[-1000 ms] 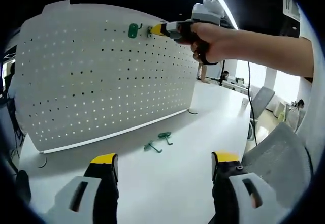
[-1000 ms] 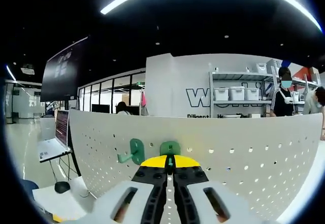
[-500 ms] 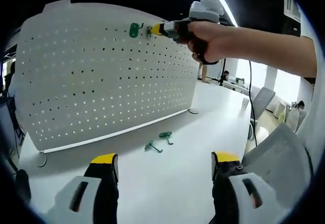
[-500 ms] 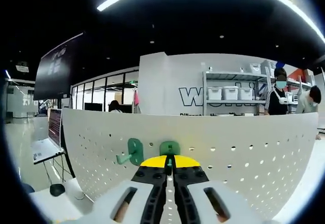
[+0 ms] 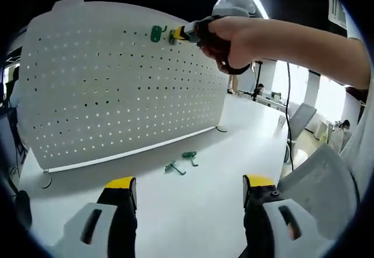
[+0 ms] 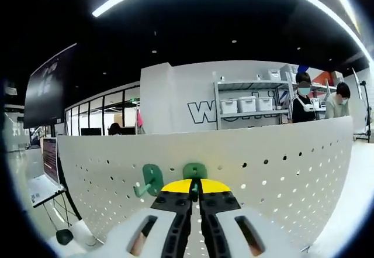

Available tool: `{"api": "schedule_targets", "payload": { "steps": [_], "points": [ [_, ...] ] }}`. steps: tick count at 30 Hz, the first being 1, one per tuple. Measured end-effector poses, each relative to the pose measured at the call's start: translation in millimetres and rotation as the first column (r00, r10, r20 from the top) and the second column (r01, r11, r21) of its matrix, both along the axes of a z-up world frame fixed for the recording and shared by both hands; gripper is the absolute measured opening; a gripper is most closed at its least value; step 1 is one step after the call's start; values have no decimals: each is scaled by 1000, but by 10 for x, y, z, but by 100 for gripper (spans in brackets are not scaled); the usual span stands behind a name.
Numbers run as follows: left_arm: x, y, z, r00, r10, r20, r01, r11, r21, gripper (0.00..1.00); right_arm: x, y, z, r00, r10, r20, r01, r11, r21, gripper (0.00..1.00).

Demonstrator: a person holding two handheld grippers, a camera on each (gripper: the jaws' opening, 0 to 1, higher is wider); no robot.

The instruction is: Insert the hook assembly into the mounting plate slot until the hook locks in place.

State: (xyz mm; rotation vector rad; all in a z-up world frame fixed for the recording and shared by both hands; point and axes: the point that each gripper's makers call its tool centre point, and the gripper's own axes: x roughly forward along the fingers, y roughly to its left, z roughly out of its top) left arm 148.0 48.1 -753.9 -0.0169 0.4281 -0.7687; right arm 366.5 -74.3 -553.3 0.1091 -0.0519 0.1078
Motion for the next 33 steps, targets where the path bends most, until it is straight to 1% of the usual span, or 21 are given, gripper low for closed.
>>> {"api": "schedule_targets", "payload": {
  "steps": [1,2,4,10,12,16,19,20,22,24,26,28,29,31,32,33],
  "points": [
    [-2,-2,0,1000,-1,0,1,1000,0,76,-2,11,-7,1000,-4,0,4,1000,-24,1],
    [-4,-3,3,1000,-1,3,1,1000,0,76,-4,10,-12,1000,-7,1,7,1000,-26,1],
    [-5,-1,2,1000,-1,1,1,1000,-2,76,-2,2,-7,1000,-12,6,12,1000,-10,1],
    [3,10,5,1000,4,2,-4,1000,-5,76,0,13,-11,1000,-11,3,11,1000,-14,1],
    [4,11,5,1000,3,4,-3,1000,-2,76,-3,12,-8,1000,-10,1,10,1000,-6,2],
    [12,25,15,1000,7,6,-7,1000,-3,76,-4,21,-13,1000,1,-4,-1,1000,-21,3],
    [11,35,16,1000,8,3,-8,1000,-6,76,-15,20,-14,1000,13,-15,-13,1000,1,4],
    [13,39,18,1000,10,4,-10,1000,-7,76,-15,24,-17,1000,20,-17,-20,1000,-9,4],
    [14,46,24,1000,16,2,-16,1000,-16,76,-14,33,-13,999,35,-14,-35,998,-56,4],
    [17,47,30,1000,20,0,-20,1000,-20,76,-13,39,-18,999,41,-22,-43,997,-57,5],
    [17,44,26,1000,19,1,-19,1000,-15,76,-24,60,-13,998,58,-22,-59,996,-69,7],
    [13,34,29,1000,15,1,-15,1000,-12,76,-41,59,-31,997,74,-22,-75,996,-57,9],
    [13,32,27,1000,15,1,-15,1000,-10,76,-45,52,-49,997,76,-31,-77,996,-50,10],
    [11,31,25,1000,16,-1,-16,1000,-10,76,-56,75,-64,995,99,-30,-101,993,-53,14],
    [10,31,26,1000,18,-1,-18,1000,-12,76,-62,84,-81,993,111,-35,-113,991,-73,17],
    [6,27,26,1000,17,-1,-17,1000,-12,76,-67,93,-89,992,124,-33,-126,989,-73,19]
  ]
}}
